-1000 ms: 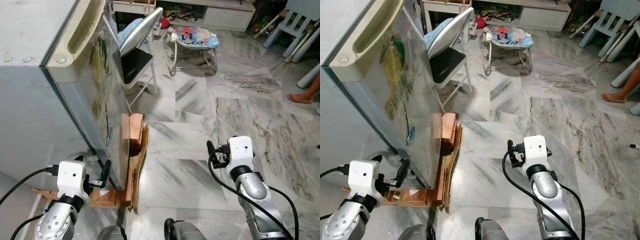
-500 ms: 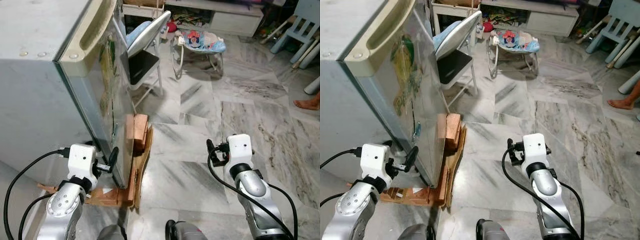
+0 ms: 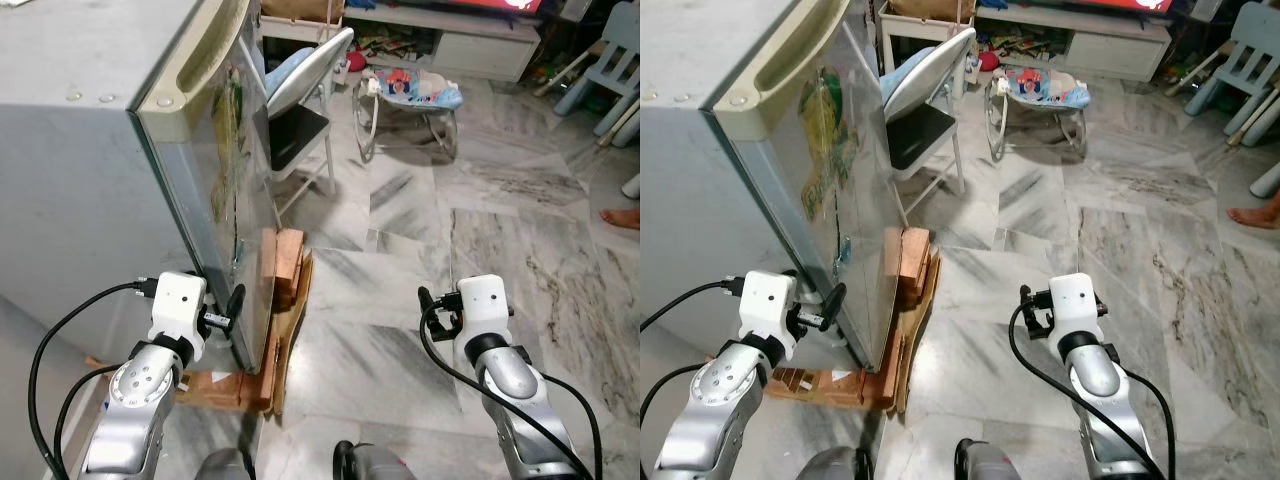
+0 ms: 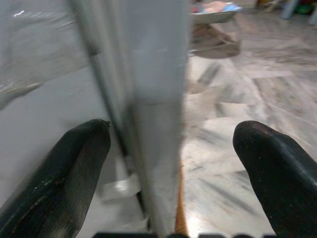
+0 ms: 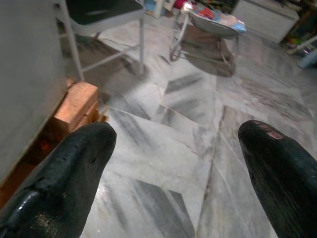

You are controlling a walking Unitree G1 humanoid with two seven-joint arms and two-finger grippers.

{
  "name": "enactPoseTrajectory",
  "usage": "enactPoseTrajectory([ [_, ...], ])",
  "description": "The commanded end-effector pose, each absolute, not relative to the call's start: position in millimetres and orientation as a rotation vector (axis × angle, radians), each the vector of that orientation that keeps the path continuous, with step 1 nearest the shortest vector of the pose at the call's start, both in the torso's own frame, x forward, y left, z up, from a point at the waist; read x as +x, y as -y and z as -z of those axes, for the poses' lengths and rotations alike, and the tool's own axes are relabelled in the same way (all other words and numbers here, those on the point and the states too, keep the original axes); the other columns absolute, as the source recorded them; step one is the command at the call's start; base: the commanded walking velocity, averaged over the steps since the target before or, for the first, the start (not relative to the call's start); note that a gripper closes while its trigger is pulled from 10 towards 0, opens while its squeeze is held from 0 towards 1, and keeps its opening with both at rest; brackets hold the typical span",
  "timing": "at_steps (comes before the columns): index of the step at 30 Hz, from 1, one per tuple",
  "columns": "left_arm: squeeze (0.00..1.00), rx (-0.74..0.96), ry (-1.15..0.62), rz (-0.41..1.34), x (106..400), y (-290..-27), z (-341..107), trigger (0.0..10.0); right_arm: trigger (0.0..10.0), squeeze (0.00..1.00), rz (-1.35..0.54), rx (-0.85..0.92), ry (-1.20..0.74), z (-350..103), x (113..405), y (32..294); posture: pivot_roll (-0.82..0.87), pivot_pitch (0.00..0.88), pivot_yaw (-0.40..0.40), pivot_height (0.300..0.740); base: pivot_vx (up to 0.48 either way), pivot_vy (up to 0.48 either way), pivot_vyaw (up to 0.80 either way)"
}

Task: Restocking fridge

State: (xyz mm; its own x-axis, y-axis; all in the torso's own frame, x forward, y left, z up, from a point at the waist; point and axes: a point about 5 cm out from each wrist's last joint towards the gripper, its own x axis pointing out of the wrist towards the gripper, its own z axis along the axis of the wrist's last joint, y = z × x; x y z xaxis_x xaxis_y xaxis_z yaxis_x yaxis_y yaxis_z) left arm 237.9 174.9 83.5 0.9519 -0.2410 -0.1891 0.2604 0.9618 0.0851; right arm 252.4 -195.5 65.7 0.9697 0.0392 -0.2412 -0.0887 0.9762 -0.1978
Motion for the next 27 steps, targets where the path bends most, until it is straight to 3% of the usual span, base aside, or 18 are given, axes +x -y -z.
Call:
enactPoseTrajectory([
  [1,0.00,0.102,-0.185,0.274,225.1,-170.9,-81.6,10.0,10.0,0.00,-0.053,-0.221,-0.248,-65.7,250.0,200.4,0.02,0.121,-0.051,0.740,0.000,0.000,0.00],
  [12,0.00,0.086,-0.225,0.191,193.1,-183.4,-74.2,10.0,10.0,0.00,-0.077,-0.228,-0.251,-64.4,254.3,197.7,0.04,0.120,-0.063,0.740,0.000,-0.048,0.00],
  [27,0.00,0.088,-0.214,0.189,197.1,-181.1,-78.4,10.0,10.0,0.00,-0.077,-0.236,-0.253,-63.7,254.7,197.2,0.03,0.117,-0.056,0.740,0.000,-0.289,0.00],
])
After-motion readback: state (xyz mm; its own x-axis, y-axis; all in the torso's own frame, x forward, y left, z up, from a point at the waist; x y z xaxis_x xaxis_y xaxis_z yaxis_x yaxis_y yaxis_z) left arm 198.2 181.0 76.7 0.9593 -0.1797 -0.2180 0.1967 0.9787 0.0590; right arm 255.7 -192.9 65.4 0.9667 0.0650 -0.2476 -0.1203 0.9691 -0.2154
